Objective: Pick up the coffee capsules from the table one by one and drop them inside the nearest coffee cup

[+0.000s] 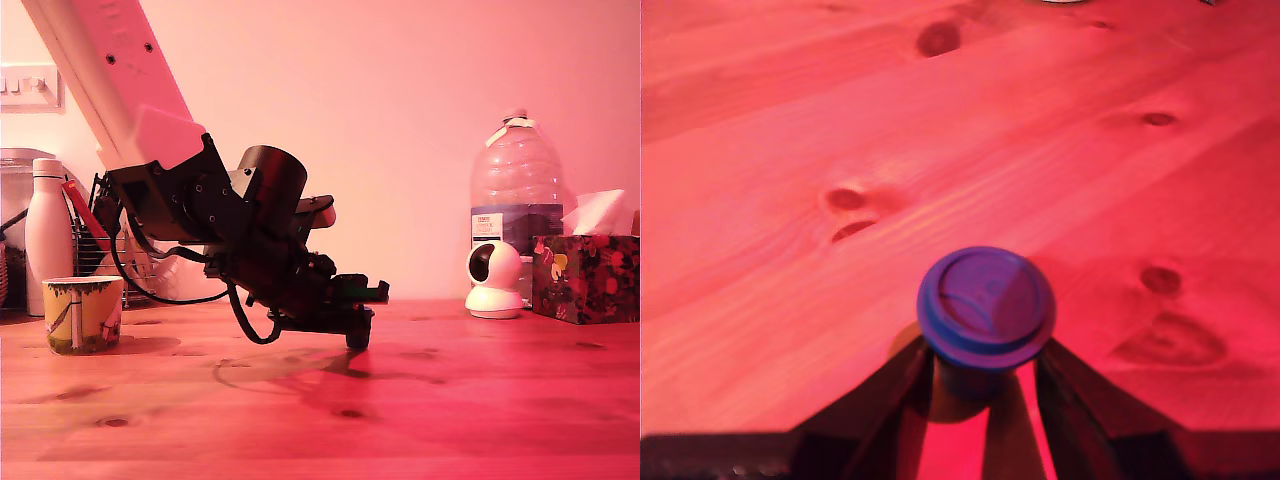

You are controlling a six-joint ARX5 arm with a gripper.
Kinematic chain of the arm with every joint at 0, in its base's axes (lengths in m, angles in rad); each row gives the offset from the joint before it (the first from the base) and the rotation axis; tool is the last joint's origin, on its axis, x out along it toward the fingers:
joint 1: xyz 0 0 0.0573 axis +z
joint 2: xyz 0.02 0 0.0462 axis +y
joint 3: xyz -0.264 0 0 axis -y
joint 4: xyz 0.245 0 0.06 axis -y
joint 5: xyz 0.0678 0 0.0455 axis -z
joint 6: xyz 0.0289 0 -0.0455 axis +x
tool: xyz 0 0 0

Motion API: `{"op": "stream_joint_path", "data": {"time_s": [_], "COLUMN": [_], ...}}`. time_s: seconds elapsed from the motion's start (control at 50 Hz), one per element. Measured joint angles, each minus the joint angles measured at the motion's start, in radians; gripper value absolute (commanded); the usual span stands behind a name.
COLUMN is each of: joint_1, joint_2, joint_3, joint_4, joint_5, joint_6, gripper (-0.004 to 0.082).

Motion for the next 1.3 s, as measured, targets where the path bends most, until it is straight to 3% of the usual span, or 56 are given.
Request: {"op": "stream_joint_path", "data": {"time_s": [0.46, 1.02, 1.08, 1.2, 1.3], "joint_1": [0.000, 0.000, 0.000, 0.001, 0.000], "joint_2": [-0.002, -0.095, -0.095, -0.095, -0.095], "joint_3": [0.003, 0.005, 0.005, 0.005, 0.005], "joint_4": [-0.072, -0.244, -0.268, -0.279, -0.257], "joint_5": [0.073, 0.081, 0.081, 0.081, 0.078], "joint_6": [0.015, 0.034, 0.034, 0.034, 0.034], "gripper": [0.0267, 0.0272, 0.0329, 0.0607, 0.0675]}}
